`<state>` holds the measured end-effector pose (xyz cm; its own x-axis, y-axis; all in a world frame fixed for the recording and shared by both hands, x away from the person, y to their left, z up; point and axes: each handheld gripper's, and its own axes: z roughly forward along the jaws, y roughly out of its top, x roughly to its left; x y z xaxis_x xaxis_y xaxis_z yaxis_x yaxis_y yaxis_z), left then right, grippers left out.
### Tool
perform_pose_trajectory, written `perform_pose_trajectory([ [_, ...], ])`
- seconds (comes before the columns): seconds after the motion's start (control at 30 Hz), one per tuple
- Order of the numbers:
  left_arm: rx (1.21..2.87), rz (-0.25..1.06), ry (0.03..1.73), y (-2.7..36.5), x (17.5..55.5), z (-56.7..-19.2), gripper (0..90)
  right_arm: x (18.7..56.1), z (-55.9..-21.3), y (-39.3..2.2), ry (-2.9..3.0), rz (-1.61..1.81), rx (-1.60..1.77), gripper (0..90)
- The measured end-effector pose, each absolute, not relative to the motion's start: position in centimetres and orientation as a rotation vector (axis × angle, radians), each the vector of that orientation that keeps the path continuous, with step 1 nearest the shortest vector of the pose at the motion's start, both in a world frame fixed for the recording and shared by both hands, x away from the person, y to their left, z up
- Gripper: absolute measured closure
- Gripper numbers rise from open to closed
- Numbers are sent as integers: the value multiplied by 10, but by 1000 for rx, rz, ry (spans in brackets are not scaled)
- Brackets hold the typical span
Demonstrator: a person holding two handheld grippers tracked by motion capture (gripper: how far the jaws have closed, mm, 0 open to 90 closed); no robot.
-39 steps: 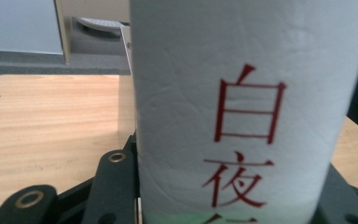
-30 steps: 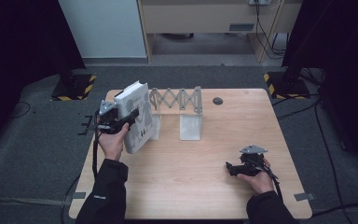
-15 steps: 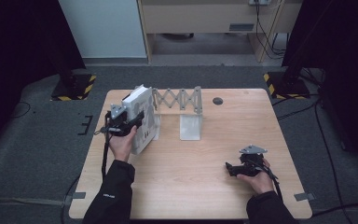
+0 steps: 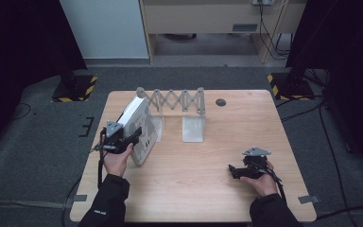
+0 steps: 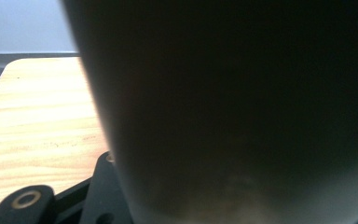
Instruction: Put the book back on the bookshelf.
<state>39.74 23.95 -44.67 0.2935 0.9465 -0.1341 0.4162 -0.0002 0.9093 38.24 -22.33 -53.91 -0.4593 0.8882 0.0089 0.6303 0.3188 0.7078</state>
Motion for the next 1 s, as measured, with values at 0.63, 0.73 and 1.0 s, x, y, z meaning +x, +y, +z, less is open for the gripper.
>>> perform_pose_trajectory([
  [0.63, 1528, 800, 1232, 220, 393, -462, 516, 383, -539, -222, 2209, 924, 1352, 25],
  [0.73, 1531, 823, 1209, 214, 399, -464, 516, 383, -539, -222, 2213, 922, 1348, 24],
  [1.0, 1472, 824, 1233, 212, 416, -467, 513, 383, -539, -222, 2213, 922, 1348, 24],
])
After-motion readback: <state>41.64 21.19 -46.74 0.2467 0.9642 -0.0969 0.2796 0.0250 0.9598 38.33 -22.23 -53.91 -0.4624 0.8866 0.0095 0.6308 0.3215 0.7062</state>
